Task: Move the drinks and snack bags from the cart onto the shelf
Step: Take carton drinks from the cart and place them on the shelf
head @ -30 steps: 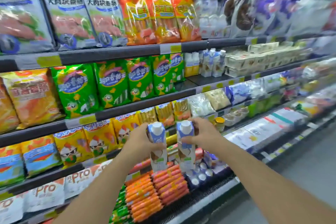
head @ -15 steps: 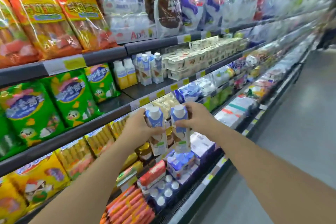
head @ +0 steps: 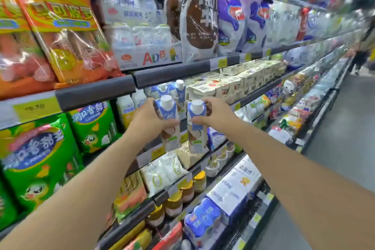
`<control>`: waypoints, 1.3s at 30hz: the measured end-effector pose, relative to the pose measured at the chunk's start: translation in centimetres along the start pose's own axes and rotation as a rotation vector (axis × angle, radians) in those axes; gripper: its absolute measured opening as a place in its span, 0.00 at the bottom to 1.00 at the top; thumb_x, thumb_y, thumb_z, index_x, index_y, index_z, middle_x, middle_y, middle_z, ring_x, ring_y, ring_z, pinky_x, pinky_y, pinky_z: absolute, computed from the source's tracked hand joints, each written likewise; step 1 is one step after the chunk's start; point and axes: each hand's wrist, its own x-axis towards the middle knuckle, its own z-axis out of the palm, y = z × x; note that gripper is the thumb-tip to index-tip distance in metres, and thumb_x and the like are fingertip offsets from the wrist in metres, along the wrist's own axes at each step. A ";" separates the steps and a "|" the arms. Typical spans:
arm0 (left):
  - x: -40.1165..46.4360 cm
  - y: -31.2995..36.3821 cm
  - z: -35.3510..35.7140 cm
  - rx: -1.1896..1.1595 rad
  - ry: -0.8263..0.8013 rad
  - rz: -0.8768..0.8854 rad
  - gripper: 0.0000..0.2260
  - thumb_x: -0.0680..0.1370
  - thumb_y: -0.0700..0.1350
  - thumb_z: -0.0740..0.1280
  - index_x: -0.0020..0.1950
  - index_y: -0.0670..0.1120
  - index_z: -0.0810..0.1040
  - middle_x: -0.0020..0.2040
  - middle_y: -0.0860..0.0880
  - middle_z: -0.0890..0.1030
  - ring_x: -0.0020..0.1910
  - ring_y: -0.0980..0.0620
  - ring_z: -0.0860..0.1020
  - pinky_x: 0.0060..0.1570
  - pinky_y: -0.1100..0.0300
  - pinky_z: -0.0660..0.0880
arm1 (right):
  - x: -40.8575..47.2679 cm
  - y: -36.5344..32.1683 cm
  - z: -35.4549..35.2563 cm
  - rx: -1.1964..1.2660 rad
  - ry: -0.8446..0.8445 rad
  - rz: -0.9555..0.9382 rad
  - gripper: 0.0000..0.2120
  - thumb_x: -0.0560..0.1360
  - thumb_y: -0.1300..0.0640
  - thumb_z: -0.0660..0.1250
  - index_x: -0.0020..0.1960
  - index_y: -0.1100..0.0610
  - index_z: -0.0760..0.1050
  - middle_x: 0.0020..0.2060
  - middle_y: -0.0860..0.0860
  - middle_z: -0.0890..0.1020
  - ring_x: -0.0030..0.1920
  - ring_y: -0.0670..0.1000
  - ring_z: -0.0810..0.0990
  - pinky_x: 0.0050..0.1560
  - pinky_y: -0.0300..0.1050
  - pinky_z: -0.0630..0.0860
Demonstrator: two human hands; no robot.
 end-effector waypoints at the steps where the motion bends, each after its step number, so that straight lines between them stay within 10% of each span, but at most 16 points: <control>1: 0.9 -0.1 0.1 0.013 0.012 -0.018 0.29 0.63 0.56 0.81 0.55 0.48 0.71 0.48 0.51 0.80 0.48 0.50 0.79 0.50 0.51 0.78 | 1.1 0.1 0.2 0.007 0.011 -0.002 0.21 0.66 0.54 0.80 0.55 0.50 0.76 0.49 0.47 0.82 0.52 0.50 0.81 0.55 0.51 0.80; 14: 7.2 -1.3 2.4 0.011 0.132 -0.099 0.25 0.62 0.54 0.81 0.51 0.54 0.71 0.48 0.53 0.83 0.47 0.52 0.83 0.49 0.50 0.80 | 11.2 2.8 -0.6 0.117 -0.189 -0.084 0.12 0.72 0.58 0.76 0.52 0.50 0.77 0.43 0.44 0.84 0.44 0.41 0.82 0.44 0.35 0.79; 21: 7.9 -0.2 4.3 0.053 0.232 -0.155 0.26 0.63 0.52 0.82 0.55 0.52 0.74 0.50 0.55 0.83 0.48 0.55 0.82 0.50 0.53 0.80 | 14.6 4.8 -0.3 0.116 -0.238 -0.175 0.21 0.67 0.56 0.79 0.59 0.56 0.79 0.50 0.51 0.85 0.52 0.53 0.83 0.55 0.56 0.80; 34: 7.5 1.0 6.4 0.105 0.391 -0.216 0.26 0.65 0.48 0.82 0.58 0.48 0.75 0.46 0.58 0.80 0.43 0.63 0.78 0.38 0.67 0.72 | 16.1 7.1 0.3 0.168 -0.236 -0.273 0.24 0.68 0.55 0.78 0.62 0.53 0.76 0.51 0.48 0.82 0.53 0.50 0.80 0.58 0.51 0.78; 39: 7.5 0.3 6.5 0.122 0.390 -0.262 0.24 0.65 0.51 0.81 0.56 0.49 0.77 0.47 0.52 0.83 0.45 0.56 0.80 0.45 0.58 0.79 | 15.4 8.7 2.0 -0.009 -0.314 -0.118 0.30 0.61 0.51 0.82 0.58 0.52 0.73 0.50 0.46 0.81 0.48 0.45 0.79 0.54 0.48 0.77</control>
